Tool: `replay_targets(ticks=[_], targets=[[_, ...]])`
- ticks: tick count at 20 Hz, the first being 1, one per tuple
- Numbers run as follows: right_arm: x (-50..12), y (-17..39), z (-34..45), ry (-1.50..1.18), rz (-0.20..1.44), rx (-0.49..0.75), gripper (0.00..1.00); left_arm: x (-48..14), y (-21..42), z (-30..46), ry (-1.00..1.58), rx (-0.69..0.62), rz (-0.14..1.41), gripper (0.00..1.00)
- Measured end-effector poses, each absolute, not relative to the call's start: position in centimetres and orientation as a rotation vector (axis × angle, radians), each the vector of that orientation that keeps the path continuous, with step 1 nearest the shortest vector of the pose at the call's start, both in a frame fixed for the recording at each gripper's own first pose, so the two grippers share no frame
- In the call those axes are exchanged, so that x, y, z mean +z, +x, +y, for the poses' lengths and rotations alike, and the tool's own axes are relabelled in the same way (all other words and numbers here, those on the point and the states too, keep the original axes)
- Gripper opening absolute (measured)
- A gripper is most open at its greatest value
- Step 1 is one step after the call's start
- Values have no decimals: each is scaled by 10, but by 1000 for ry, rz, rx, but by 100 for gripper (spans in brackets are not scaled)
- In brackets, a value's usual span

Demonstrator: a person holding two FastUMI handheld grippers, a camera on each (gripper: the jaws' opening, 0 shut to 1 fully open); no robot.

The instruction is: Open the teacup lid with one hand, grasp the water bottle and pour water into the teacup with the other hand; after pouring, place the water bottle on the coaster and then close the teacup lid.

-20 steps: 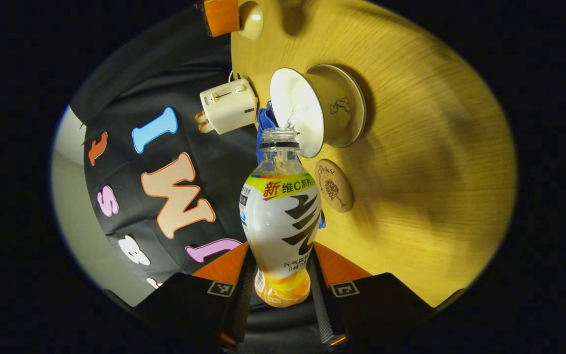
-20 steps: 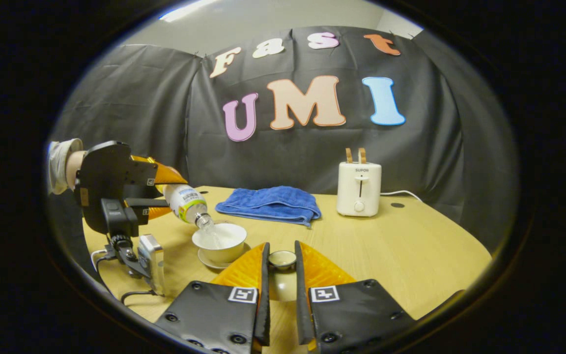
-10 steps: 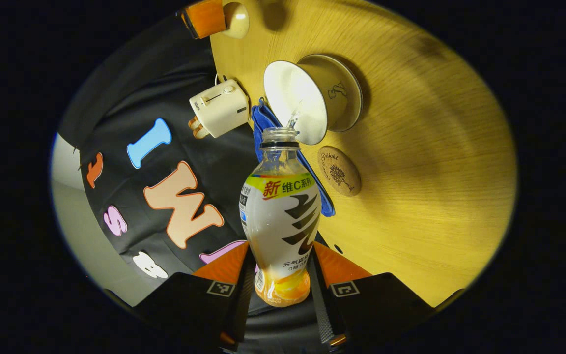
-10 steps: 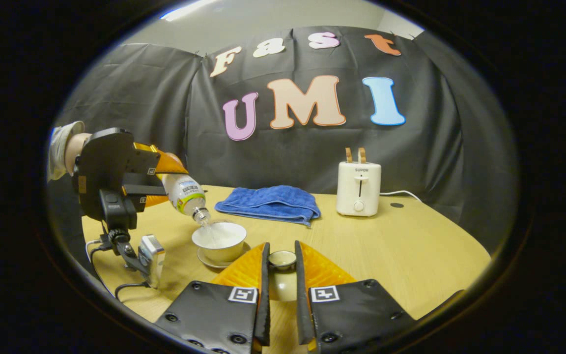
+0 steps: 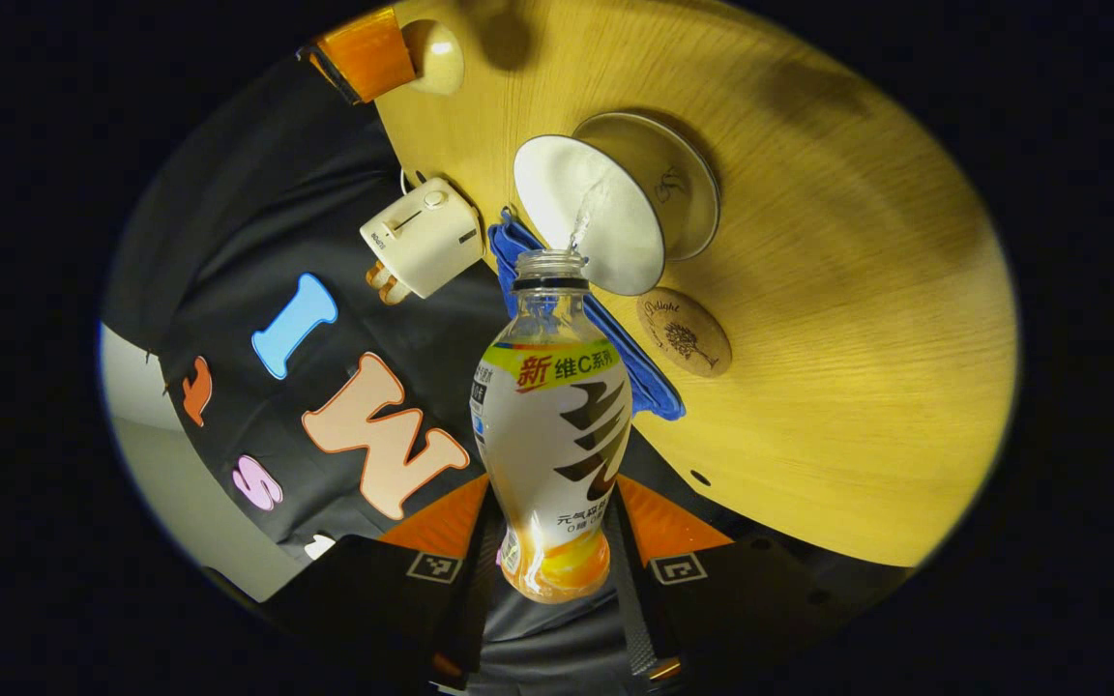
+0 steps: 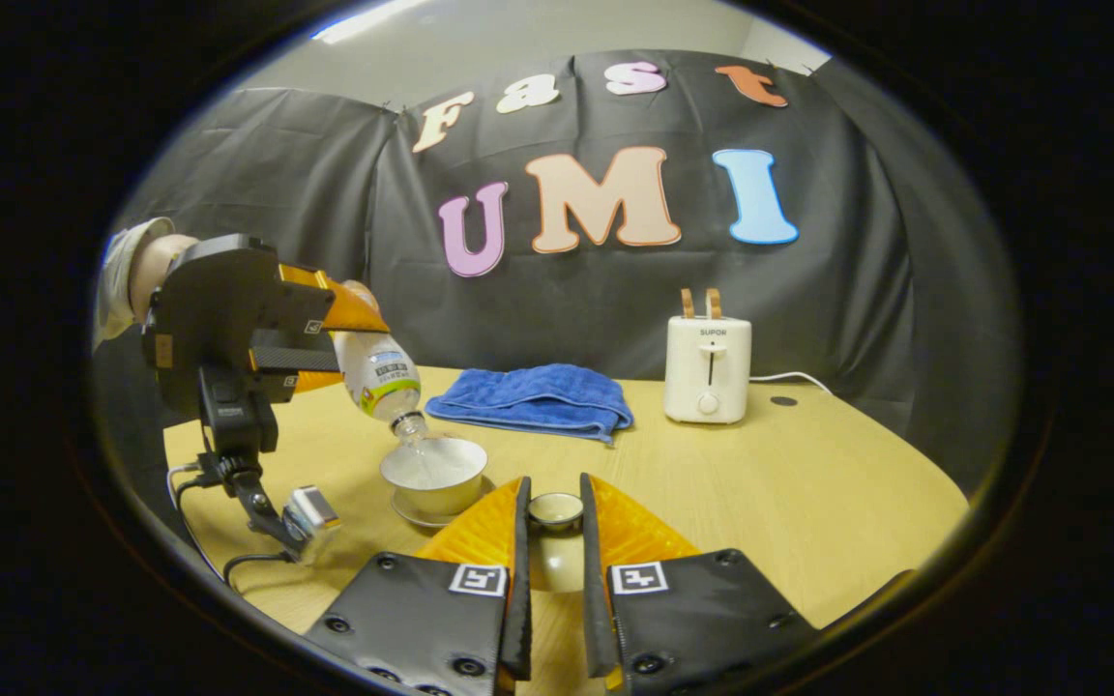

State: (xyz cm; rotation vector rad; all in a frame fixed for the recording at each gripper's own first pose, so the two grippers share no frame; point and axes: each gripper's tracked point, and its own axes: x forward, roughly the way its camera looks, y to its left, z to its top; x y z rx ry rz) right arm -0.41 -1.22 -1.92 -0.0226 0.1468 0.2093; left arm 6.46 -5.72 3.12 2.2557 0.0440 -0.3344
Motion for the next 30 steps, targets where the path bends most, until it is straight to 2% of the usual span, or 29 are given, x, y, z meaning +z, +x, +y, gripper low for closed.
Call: replay_targets(ticks=[5, 6, 11, 14, 15, 18, 24, 30], targets=[[-21, -5, -12, -29, 148, 208, 24, 40, 70, -61, 2325, -330, 64, 55], [-21, -5, -13, -29, 150, 207, 27, 40, 69, -62, 2344, -333, 73, 55], [-27, -4, -14, -45, 158, 204, 24, 44, 70, -75, 2399, -333, 67, 56], [-26, -5, -12, -37, 157, 211, 24, 48, 69, -80, 2408, -333, 63, 55], [-26, -4, -13, -38, 157, 210, 27, 48, 69, -81, 2408, -335, 65, 55], [-27, -3, -15, -27, 164, 206, 24, 46, 68, -82, 2390, -352, 74, 55], [-26, -3, -16, -25, 162, 203, 24, 24, 61, -78, 2250, -419, 53, 55], [-22, -4, -18, -15, 158, 198, 24, -7, 53, -69, 1918, -513, 101, 55]])
